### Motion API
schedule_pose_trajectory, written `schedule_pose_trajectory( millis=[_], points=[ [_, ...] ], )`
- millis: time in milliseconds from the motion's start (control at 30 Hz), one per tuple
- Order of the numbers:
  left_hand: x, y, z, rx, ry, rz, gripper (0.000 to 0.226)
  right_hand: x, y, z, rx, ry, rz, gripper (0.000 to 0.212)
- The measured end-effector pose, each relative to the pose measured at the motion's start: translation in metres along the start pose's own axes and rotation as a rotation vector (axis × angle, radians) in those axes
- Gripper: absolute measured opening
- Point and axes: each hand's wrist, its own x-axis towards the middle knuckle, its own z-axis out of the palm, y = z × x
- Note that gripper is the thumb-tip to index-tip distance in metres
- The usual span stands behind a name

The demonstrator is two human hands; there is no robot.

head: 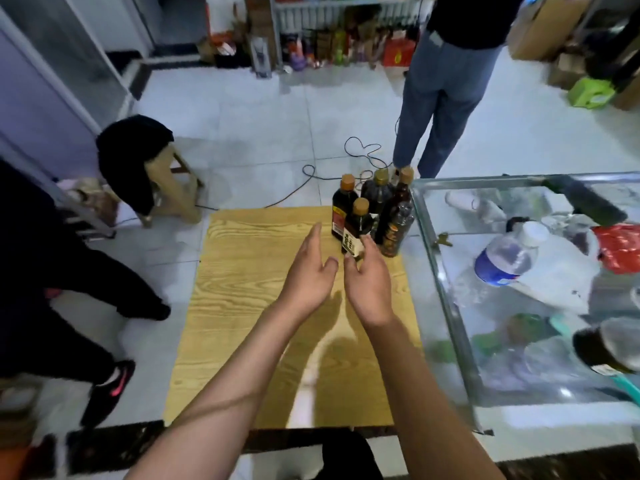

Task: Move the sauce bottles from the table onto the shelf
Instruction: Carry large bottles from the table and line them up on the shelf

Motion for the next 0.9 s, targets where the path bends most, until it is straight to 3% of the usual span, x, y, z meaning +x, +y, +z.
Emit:
schedule_pose_trajectory(
  millis=[133, 300, 400, 533, 667, 800, 900],
  points=[
    [0.095, 0.018, 0.022, -0.27, 0.13, -0.214, 0.058, 0.08, 0.019, 0.004, -0.028, 0.033, 0.106, 0.051],
    [0.186, 0.022, 0.047, -0.227, 0.216, -0.324, 0.057, 0.138, 0.037, 0.02, -0.053, -0.012, 0.126, 0.058],
    [0.213, 0.012, 0.066, -0.182, 0.17, -0.296, 0.049, 0.145, 0.042, 0.026, -0.058, 0.05, 0.093, 0.049],
    [0.225, -0.001, 0.084, -0.18, 0.329, -0.275, 0.039, 0.15, 0.053, 0.032, -0.054, 0.078, 0.062, 0.051],
    [0.229, -0.004, 0.086, -0.259, 0.439, -0.287, 0.027, 0.148, 0.059, 0.039, 0.106, 0.111, 0.084, 0.054],
    [0.217, -0.011, 0.068, -0.246, 0.342, -0.157, 0.014, 0.146, 0.056, 0.035, 0.203, 0.022, 0.1, 0.046],
    [0.192, -0.019, 0.048, -0.354, 0.317, -0.068, 0.016, 0.142, 0.061, 0.023, 0.338, -0.056, 0.124, 0.041]
  ],
)
